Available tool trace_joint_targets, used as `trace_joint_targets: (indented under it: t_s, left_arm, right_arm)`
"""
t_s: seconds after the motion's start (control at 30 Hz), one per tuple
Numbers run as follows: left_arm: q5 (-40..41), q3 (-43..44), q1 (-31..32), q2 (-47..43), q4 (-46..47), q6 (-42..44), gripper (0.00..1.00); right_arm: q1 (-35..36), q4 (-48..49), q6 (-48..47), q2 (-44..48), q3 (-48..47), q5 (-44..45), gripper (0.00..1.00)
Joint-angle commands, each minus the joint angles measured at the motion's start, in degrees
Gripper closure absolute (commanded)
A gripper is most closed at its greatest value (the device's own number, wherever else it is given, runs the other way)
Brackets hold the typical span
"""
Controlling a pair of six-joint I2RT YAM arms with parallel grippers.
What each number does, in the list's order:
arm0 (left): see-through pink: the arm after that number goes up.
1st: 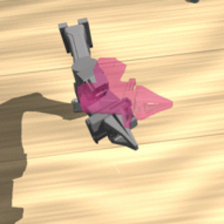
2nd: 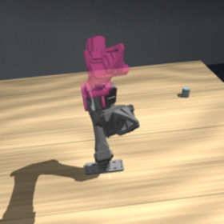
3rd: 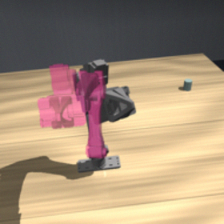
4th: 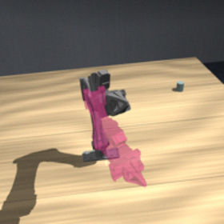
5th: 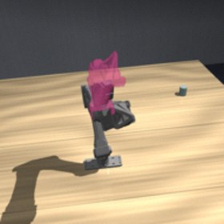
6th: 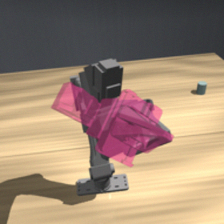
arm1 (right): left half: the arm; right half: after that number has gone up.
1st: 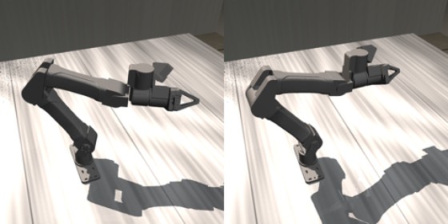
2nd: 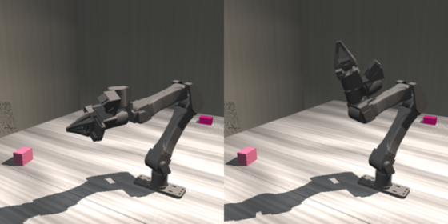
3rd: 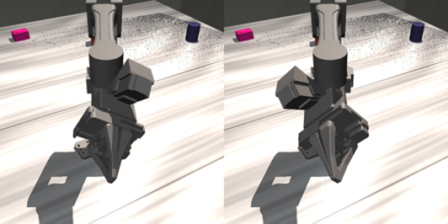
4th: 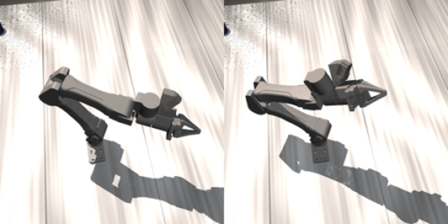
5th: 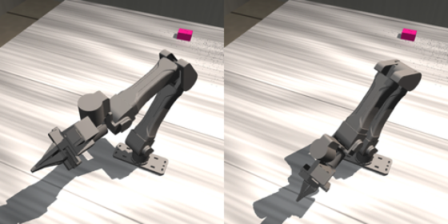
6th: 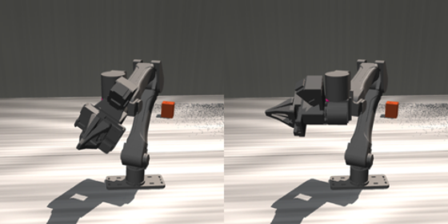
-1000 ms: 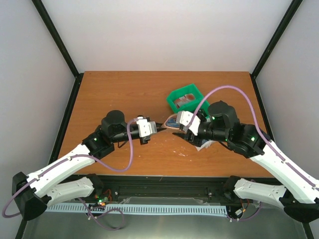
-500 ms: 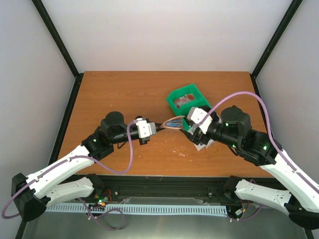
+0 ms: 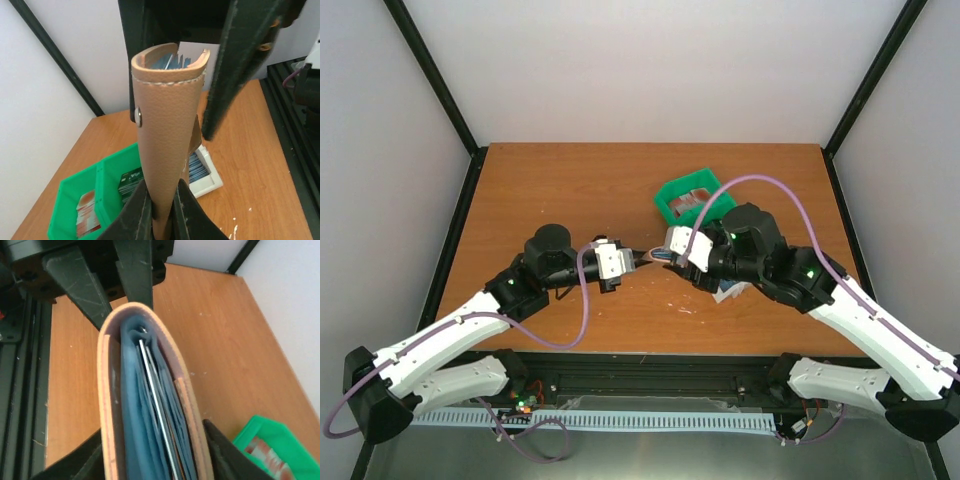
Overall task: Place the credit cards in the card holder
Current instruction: Turn over the card holder at the center of the board.
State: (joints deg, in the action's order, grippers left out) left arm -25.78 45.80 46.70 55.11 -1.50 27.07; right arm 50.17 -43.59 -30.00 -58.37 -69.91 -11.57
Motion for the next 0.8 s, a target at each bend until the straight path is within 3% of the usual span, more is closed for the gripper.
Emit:
trace_joint_targets:
  t_s: [0.0,0.07,0.13,0.2,0.27,0.33,0.47,0.57,0.77]
  left_arm:
    - [-0.3,1.4,0.1,-0.3,1.4,-2.6,0.96]
    - [2.2,0.6,0.1,-0.4,2.4,-7.2,0.79]
    - [5.8,-0.3,0.1,-0.5,3.2,-13.8,0.42]
    - [11.6,-0.6,0.1,-0.7,2.6,-22.9,0.22]
    - [19.4,0.3,0.0,-0.4,-1.3,-33.9,0.13]
    - [24.1,3.2,-0.8,0.4,-10.0,-46.8,0.06]
    - [18.9,5.5,-2.5,-0.1,-20.0,-69.3,0.01]
    - [18.6,1.3,-2.7,-5.2,-18.8,-83.0,0.01]
    - [15.0,-2.2,-4.4,-10.0,-10.2,-96.4,0.00]
  right_arm:
    - [0.0,1.4,0.0,2.7,0.5,-3.0,0.72]
    - [0.0,1.5,0.1,2.9,0.8,-3.1,0.86]
    - [0.0,1.8,-0.1,2.9,1.4,-2.4,0.96]
    - [0.0,3.0,-0.4,2.7,2.3,-1.0,0.97]
    - [0.0,4.8,-0.7,2.5,3.6,1.5,0.97]
    - [0.1,7.3,-0.6,2.2,5.1,4.5,0.97]
    - [1.0,15.2,-1.5,2.1,9.6,9.9,0.97]
    - [2.6,20.5,-3.0,1.9,13.0,13.8,0.97]
    - [7.6,29.0,-4.5,-0.4,16.6,18.5,0.97]
